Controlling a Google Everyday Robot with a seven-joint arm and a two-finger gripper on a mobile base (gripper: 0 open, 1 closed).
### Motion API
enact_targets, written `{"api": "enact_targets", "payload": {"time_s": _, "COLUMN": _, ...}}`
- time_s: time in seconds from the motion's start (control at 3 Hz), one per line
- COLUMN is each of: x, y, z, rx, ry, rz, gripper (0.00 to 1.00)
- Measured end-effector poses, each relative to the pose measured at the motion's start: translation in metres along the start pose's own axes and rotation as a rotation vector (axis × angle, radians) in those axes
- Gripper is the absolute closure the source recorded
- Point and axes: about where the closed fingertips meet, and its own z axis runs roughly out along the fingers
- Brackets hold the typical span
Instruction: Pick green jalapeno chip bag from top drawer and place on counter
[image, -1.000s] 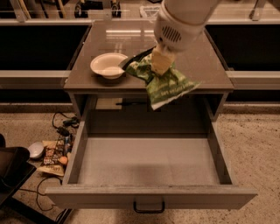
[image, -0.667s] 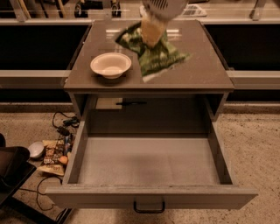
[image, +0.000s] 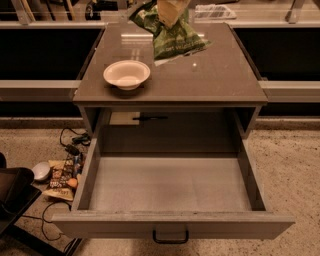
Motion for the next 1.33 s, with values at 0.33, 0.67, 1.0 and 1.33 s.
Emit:
{"api": "enact_targets", "payload": {"time_s": 0.33, "x": -0.021, "y": -0.02, "z": 0.017, "rx": 0.036, "ry": -0.023, "rz": -0.003, "gripper": 1.0}}
{"api": "enact_targets", "payload": {"time_s": 0.67, "x": -0.057, "y": -0.058, "z": 0.049, "rx": 0.117, "ry": -0.032, "rz": 0.004, "gripper": 1.0}}
{"api": "enact_targets", "payload": {"time_s": 1.0, "x": -0.094, "y": -0.098, "z": 0.087, "rx": 0.202, "ry": -0.048, "rz": -0.011, "gripper": 1.0}}
{"api": "enact_targets", "payload": {"time_s": 1.33, "x": -0.111, "y": -0.124, "z": 0.129, "rx": 0.254, "ry": -0.048, "rz": -0.011, "gripper": 1.0}}
